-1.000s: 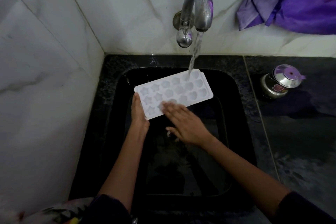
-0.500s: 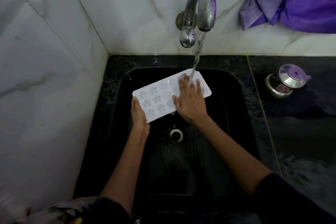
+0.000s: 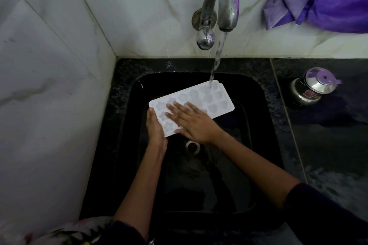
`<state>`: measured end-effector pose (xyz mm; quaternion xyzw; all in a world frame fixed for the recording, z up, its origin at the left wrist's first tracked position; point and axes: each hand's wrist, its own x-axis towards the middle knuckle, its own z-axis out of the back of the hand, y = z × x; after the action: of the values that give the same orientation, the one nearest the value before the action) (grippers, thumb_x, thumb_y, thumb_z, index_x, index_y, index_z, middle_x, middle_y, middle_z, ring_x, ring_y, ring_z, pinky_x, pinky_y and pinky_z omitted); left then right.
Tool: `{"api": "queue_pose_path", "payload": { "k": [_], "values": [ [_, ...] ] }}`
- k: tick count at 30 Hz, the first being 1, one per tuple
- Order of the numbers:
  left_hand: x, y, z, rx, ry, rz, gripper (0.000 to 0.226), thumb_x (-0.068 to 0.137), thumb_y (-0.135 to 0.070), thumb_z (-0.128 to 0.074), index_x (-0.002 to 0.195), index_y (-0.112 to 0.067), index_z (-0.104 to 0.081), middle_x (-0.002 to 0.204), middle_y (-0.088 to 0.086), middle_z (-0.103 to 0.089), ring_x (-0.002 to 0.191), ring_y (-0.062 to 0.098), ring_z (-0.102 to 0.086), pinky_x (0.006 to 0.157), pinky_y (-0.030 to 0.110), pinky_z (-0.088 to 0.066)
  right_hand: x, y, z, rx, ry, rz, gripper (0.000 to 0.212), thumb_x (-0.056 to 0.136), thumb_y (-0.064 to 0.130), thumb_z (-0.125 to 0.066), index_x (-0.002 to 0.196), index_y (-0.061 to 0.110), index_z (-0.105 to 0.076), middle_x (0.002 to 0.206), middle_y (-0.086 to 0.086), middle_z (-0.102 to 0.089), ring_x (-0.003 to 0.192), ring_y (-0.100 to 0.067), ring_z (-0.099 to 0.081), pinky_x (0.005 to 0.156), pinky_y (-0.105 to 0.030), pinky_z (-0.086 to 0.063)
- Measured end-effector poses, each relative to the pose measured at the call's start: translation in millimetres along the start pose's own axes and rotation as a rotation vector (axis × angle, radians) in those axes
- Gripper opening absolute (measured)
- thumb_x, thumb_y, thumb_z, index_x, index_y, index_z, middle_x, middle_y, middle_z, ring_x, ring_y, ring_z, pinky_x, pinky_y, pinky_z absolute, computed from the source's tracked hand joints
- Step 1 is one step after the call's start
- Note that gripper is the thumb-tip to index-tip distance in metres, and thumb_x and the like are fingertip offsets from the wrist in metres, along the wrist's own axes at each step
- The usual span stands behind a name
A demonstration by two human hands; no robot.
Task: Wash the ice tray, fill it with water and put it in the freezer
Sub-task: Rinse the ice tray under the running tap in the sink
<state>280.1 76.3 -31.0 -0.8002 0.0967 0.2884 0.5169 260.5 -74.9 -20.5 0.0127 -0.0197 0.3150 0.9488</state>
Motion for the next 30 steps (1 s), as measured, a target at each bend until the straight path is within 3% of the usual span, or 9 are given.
{"api": "queue_pose_path", "payload": {
  "k": [7,10,13,17,19,21,23,26,30],
  "values": [
    [-3.6,-2.0,21.4,0.042,-0.065,-0.033,0.045,0.101,-0.045,-0.034,0.134,-0.018,-0.048,0.123,0.009,-0.063,0.106,0.027,-0.065,0.089,0.050,-0.053,-58.4,-89.3,9.9,-0.037,0.088,-0.307,0.062,0.095,0.058,-0.008,0.148,0.029,-0.021,0.158,0.000,-0.014,0.145,-0.022,-0.008,0.110,-0.061,-0.010],
    [-5.1,0.6,32.2,0.076,-0.054,-0.046,0.046,0.101,-0.046,-0.033,0.130,-0.017,-0.052,0.120,0.008,-0.065,0.104,0.027,-0.066,0.087,0.048,-0.055,-50.3,-101.1,34.7,0.196,-0.091,-0.500,0.065,0.093,0.055,-0.018,0.146,0.019,-0.030,0.155,-0.008,-0.021,0.142,-0.026,-0.022,0.111,-0.050,-0.027],
    [-7.7,4.3,36.6,0.093,-0.060,-0.041,0.048,0.099,-0.049,-0.033,0.129,-0.018,-0.053,0.121,0.008,-0.065,0.104,0.026,-0.066,0.086,0.047,-0.056,-5.8,-93.9,85.2,0.591,-0.464,-0.749,0.057,0.097,0.048,-0.031,0.138,0.009,-0.040,0.120,-0.008,-0.059,0.110,-0.021,-0.054,0.089,-0.029,-0.040],
    [-15.3,4.3,31.9,0.096,-0.055,-0.052,0.045,0.101,-0.045,-0.034,0.132,-0.018,-0.050,0.120,0.006,-0.065,0.105,0.025,-0.065,0.089,0.046,-0.054,68.7,-97.4,125.6,0.873,-0.493,-0.990,0.078,0.080,0.074,-0.036,0.111,0.005,-0.055,0.087,-0.012,-0.068,0.078,-0.030,-0.066,0.074,-0.040,-0.054],
    [-19.3,2.8,28.5,0.092,-0.051,-0.052,0.043,0.101,-0.044,-0.034,0.131,-0.018,-0.050,0.118,0.006,-0.065,0.102,0.024,-0.066,0.086,0.045,-0.055,84.5,-102.8,125.1,0.899,-0.461,-0.999,0.079,0.073,0.077,-0.040,0.097,0.005,-0.058,0.088,-0.014,-0.068,0.074,-0.028,-0.066,0.072,-0.038,-0.055],
    [-22.7,0.7,27.2,0.095,-0.052,-0.054,0.042,0.102,-0.042,-0.033,0.130,-0.018,-0.051,0.115,0.005,-0.066,0.099,0.022,-0.066,0.081,0.041,-0.056,89.7,-108.5,125.8,0.975,-0.431,-0.994,0.051,0.081,0.061,-0.051,0.078,0.011,-0.057,0.088,-0.015,-0.067,0.071,-0.024,-0.065,0.068,-0.034,-0.054],
    [-23.0,0.6,28.3,0.093,-0.045,-0.056,0.041,0.102,-0.042,-0.032,0.129,-0.018,-0.052,0.114,0.005,-0.066,0.099,0.022,-0.066,0.081,0.041,-0.056,90.7,-111.0,129.6,1.191,-0.372,-1.002,0.033,0.091,0.039,-0.053,0.070,0.014,-0.050,0.077,-0.011,-0.061,0.051,-0.011,-0.056,0.050,-0.022,-0.046],
    [-22.5,-0.5,30.7,0.093,-0.046,-0.062,0.043,0.101,-0.043,-0.033,0.128,-0.016,-0.052,0.117,0.008,-0.066,0.100,0.024,-0.066,0.081,0.042,-0.056,83.3,-103.7,133.2,1.697,-0.413,-0.994,0.034,0.096,0.042,-0.045,0.073,0.016,-0.047,0.059,0.000,-0.044,0.033,-0.003,-0.037,0.035,-0.014,-0.027],
    [-24.3,-3.8,33.1,0.112,-0.053,-0.072,0.043,0.101,-0.044,-0.034,0.129,-0.017,-0.051,0.118,0.009,-0.065,0.102,0.026,-0.066,0.087,0.046,-0.055,70.2,-89.1,115.6,1.952,-0.585,-0.887,0.040,0.099,0.047,-0.031,0.090,0.016,-0.055,0.057,-0.001,-0.054,0.050,-0.010,-0.047,0.050,-0.019,-0.037]
  ]
}}
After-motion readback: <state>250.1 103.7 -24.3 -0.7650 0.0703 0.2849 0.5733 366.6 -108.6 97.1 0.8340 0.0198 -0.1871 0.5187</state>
